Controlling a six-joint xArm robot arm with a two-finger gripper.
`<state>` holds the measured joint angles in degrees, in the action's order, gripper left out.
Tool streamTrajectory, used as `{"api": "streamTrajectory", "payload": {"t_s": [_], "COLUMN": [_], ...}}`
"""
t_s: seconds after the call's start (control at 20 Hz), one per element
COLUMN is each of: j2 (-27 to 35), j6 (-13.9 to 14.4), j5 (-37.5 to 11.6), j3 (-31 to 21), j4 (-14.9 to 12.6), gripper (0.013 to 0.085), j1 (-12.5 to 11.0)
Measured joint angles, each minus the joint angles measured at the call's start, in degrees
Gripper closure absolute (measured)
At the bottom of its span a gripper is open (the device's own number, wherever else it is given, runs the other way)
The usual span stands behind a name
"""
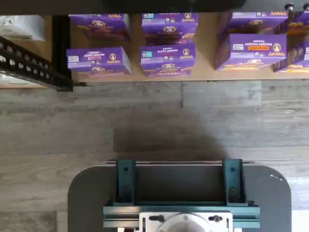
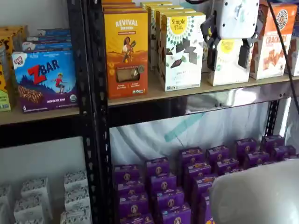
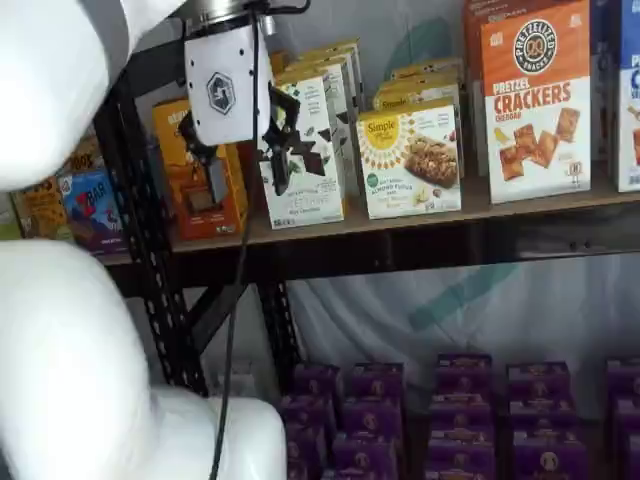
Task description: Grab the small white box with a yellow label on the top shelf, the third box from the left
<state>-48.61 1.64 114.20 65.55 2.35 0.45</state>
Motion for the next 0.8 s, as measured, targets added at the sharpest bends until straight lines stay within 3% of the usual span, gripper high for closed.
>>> {"api": "streamTrajectory", "payload": {"t_s": [0.1, 0.35, 0.6, 0.8], "j2": [-0.2, -0.3, -0.3, 0.3], "j6": [-0.6, -0.5, -0.4, -1.5], "j5": [-0.3, -0.5, -3.0, -5.8], "j3": [-0.2, -0.4, -1.7, -2.8], "j4": [1.3, 1.1, -2.2, -4.3], "gripper": [0.013, 0.013, 0.013, 0.013], "j1": [-1.2, -1.0, 0.5, -0.1]}}
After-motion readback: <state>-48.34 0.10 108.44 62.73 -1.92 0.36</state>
